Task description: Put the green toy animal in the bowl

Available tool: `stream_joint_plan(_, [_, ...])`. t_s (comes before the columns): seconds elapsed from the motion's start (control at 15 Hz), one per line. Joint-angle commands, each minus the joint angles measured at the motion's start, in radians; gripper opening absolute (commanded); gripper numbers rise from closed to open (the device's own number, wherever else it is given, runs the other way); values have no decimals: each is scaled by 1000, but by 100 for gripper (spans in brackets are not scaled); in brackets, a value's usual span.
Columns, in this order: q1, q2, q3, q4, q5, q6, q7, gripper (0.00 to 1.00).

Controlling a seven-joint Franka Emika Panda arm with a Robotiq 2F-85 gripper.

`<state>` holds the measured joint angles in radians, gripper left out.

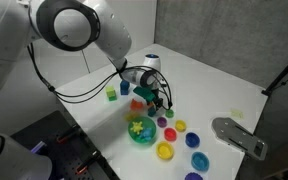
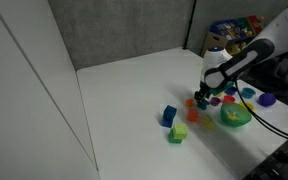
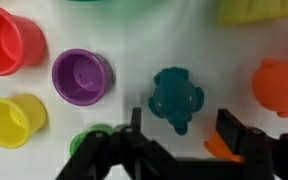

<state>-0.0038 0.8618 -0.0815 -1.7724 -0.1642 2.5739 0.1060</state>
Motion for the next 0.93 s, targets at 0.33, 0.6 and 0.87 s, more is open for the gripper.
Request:
stream_joint_plan(0.33, [4, 14, -9, 63, 15, -95, -26, 8])
stream_joint_plan(0.6, [9, -5, -9, 64, 13, -130, -21, 4])
stream_joint_plan(0.87, [22, -56, -15, 49, 7, -162, -11, 5])
